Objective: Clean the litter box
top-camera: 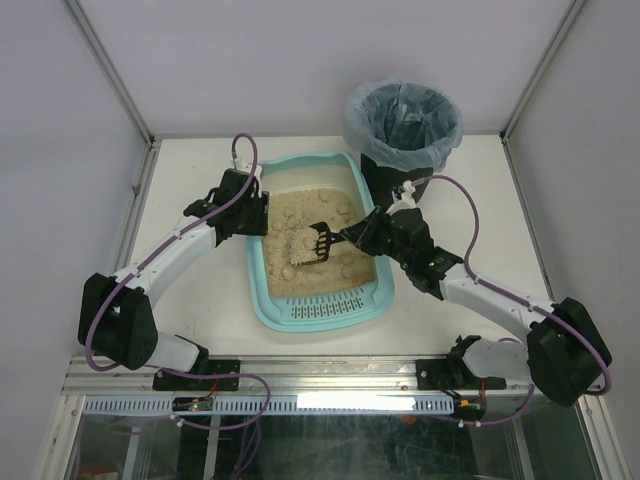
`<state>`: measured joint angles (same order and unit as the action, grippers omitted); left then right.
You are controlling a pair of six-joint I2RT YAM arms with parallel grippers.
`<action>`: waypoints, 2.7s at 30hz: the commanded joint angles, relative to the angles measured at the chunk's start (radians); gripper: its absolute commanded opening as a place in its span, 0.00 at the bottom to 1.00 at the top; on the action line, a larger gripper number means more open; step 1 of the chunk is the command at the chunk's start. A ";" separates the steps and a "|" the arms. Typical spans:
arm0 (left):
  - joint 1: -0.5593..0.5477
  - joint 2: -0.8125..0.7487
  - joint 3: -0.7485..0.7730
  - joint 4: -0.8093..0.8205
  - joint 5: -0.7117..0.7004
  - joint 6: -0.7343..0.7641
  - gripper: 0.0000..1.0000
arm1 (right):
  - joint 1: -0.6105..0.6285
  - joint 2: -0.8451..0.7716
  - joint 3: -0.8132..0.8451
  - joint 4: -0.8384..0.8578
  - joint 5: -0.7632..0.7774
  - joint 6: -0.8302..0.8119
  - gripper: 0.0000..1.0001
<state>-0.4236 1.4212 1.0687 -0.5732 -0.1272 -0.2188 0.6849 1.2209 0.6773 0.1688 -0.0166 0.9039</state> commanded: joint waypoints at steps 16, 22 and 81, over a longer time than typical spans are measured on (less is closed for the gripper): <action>-0.024 0.019 -0.008 0.081 0.212 0.013 0.42 | -0.158 -0.234 -0.198 0.177 -0.034 0.198 0.00; -0.026 0.027 -0.002 0.087 0.213 0.016 0.42 | -0.173 -0.224 -0.215 0.258 -0.044 0.254 0.00; -0.006 -0.154 0.094 0.172 -0.195 -0.047 0.95 | -0.375 -0.277 -0.278 0.333 -0.315 0.307 0.00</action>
<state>-0.4370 1.2537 1.1061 -0.4652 -0.2710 -0.2512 0.3576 0.9607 0.4046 0.4339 -0.3237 1.1755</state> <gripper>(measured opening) 0.947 0.175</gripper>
